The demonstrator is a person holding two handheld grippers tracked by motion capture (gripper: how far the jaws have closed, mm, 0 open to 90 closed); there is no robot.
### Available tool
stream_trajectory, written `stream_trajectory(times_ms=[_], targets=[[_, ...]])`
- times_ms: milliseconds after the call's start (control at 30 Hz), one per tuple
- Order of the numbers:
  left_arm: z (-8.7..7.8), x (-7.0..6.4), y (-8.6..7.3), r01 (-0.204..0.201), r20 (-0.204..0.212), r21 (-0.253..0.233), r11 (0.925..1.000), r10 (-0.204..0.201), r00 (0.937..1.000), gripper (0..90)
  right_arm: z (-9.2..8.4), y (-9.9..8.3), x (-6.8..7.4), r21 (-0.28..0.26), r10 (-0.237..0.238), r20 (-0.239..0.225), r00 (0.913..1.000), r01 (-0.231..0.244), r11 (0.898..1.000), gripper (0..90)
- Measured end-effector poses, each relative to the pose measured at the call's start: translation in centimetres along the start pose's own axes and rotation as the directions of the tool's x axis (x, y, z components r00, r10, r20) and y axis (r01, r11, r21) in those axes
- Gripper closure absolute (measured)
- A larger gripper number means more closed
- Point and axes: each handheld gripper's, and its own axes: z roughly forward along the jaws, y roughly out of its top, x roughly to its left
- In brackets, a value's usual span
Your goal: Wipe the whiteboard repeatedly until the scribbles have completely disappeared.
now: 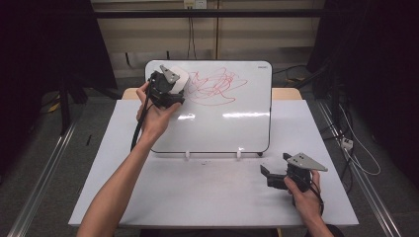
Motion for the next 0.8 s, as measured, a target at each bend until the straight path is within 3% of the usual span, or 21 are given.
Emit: stream_trajectory(times_ms=[400,800], targets=[[0.2,-2.0,-0.7,-0.027,0.023,-0.002,0.9996,0.027,0.9994,31.1,0.0,0.0,0.0,0.000,0.000,0.000,1.0000,0.000,1.000,4.6],[0.1,-4.1,-1.7,-0.080,0.043,0.013,0.9967,0.080,0.9959,31.0,0.0,0.0,0.1,-0.002,-0.004,0.001,1.0000,0.004,1.000,4.7]])
